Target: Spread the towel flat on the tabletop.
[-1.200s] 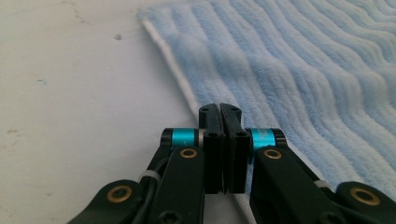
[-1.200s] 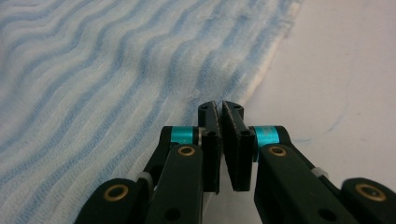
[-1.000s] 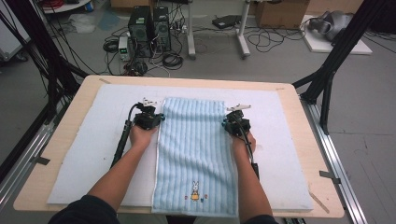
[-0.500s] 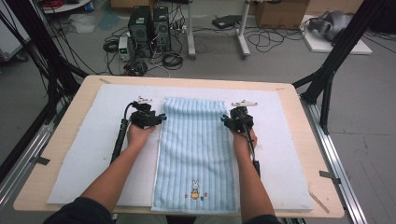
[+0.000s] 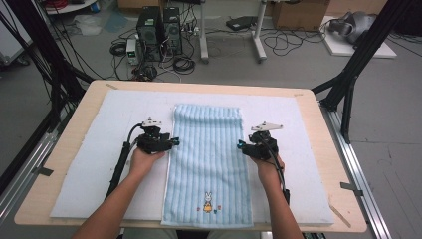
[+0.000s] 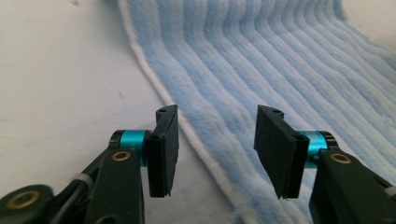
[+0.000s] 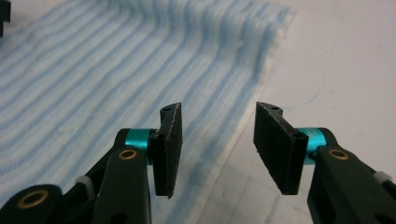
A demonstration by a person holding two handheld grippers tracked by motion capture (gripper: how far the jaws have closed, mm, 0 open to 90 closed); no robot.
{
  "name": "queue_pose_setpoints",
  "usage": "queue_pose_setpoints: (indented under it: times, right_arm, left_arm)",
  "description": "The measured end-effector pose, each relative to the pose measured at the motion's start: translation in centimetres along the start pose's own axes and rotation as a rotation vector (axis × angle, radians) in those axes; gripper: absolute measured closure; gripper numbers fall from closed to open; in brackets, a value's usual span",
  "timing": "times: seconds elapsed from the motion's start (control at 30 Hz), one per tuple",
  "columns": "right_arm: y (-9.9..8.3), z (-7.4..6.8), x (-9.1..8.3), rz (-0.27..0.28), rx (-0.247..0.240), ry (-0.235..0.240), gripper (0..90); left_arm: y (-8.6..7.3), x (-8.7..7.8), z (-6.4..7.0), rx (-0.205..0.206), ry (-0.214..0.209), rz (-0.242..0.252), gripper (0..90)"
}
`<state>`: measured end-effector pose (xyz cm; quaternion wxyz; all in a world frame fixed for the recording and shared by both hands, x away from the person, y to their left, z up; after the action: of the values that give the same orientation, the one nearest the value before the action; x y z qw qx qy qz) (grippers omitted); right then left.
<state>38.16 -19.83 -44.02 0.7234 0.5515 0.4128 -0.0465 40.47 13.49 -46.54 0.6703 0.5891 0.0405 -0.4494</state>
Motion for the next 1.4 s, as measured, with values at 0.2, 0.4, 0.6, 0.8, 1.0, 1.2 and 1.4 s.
queue_pose_setpoints:
  times: [0.2,0.4,0.6,0.8,1.0,1.2,1.4]
  right_arm:
    - [-1.1,-0.6,2.0,-0.1,-0.001,-0.002,72.4]
    - [-0.1,-0.6,3.4,-0.075,-0.033,-0.049,86.5]
    - [0.8,0.0,4.9,-0.045,0.01,-0.093,86.1]
    - [0.8,0.0,3.9,-0.006,0.025,-0.082,71.4]
    - [0.3,-0.4,1.2,0.036,0.053,-0.058,52.6]
    - [-1.6,-1.1,-1.7,0.072,0.065,-0.042,40.2]
    - [-4.1,-2.1,-4.1,0.074,0.062,-0.053,37.0]
  left_arm:
    - [-0.4,0.3,0.1,0.049,0.082,0.013,86.4]
    - [0.8,1.2,-1.0,-0.008,0.125,0.04,87.4]
    - [1.5,1.7,-1.9,-0.043,0.139,0.047,86.2]
    - [1.3,1.0,-2.2,-0.066,0.091,0.061,53.7]
    - [0.6,-0.9,-1.3,-0.031,0.006,0.147,41.8]
    - [-0.3,-3.1,-0.5,-0.028,-0.026,0.175,30.0]
    - [-2.5,-5.2,0.3,0.001,-0.023,0.166,24.1]
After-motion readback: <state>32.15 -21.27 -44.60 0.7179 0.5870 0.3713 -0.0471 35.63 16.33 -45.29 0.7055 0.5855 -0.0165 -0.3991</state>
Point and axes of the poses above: each handheld gripper's, and its own axes: x roughly forward along the jaws, y roughly out of its top, z roughly to its right, the point moved 3 cm from there along x, roughly forward along the jaws, and after that the axes turned 6 degrees about -x, right-handed, at the moved point
